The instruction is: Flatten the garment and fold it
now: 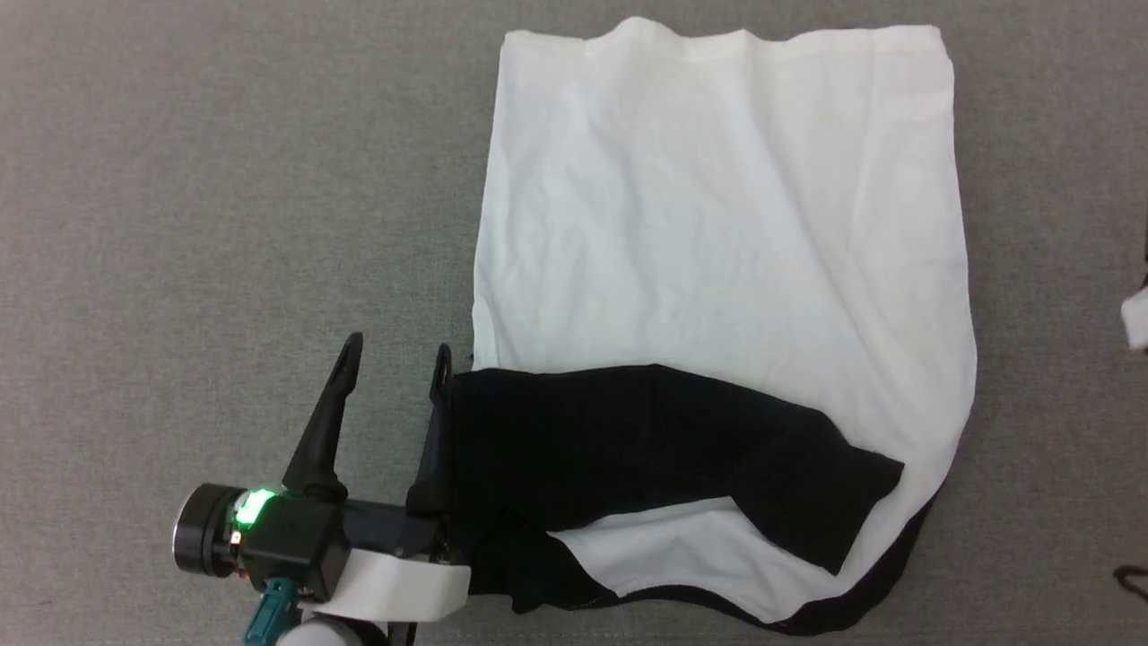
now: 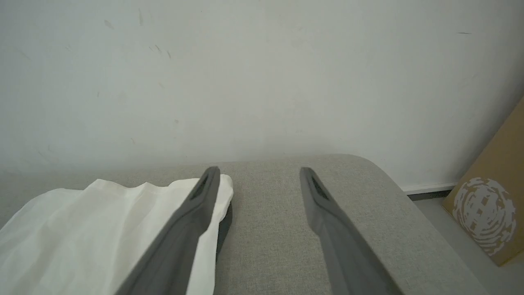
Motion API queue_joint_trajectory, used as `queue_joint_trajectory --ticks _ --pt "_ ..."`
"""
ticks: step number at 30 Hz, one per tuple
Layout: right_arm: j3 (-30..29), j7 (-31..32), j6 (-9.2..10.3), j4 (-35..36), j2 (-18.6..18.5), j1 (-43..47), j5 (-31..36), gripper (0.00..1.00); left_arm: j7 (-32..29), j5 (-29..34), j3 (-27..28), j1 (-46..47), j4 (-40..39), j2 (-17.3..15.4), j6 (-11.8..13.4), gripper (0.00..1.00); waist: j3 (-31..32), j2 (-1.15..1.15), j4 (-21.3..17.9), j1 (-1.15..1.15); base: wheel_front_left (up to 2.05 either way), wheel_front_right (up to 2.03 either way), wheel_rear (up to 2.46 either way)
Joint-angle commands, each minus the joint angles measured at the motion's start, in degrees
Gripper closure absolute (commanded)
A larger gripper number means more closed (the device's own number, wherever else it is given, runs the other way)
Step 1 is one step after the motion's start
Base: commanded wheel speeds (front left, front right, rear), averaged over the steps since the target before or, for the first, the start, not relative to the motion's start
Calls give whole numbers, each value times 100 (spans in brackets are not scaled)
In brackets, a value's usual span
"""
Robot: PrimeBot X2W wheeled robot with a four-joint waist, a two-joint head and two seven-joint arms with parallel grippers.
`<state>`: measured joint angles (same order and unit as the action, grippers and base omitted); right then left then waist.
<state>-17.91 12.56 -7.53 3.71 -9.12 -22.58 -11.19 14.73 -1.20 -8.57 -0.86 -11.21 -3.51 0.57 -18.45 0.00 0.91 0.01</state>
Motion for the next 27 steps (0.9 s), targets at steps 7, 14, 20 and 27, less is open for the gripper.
queue_joint_trajectory --ticks 7,14,20,27 --pt "151 793 4 -572 -375 -546 -213 0 27 71 -75 139 -9 -48 -41 0 -254 0 -38 -1 0 0 0" --pt "210 1403 4 -999 -625 -761 -370 0 27 69 -143 181 12 -80 -83 0 -451 0 -37 -1 0 0 0" --pt "306 1387 4 -1184 -664 -902 -421 0 27 81 -187 284 -15 -118 -113 0 -710 0 3 -1 0 0 0" --pt "376 1278 4 -1315 -669 -1016 -432 0 27 89 -210 369 -36 -155 -113 0 -975 0 63 -1 0 0 0"
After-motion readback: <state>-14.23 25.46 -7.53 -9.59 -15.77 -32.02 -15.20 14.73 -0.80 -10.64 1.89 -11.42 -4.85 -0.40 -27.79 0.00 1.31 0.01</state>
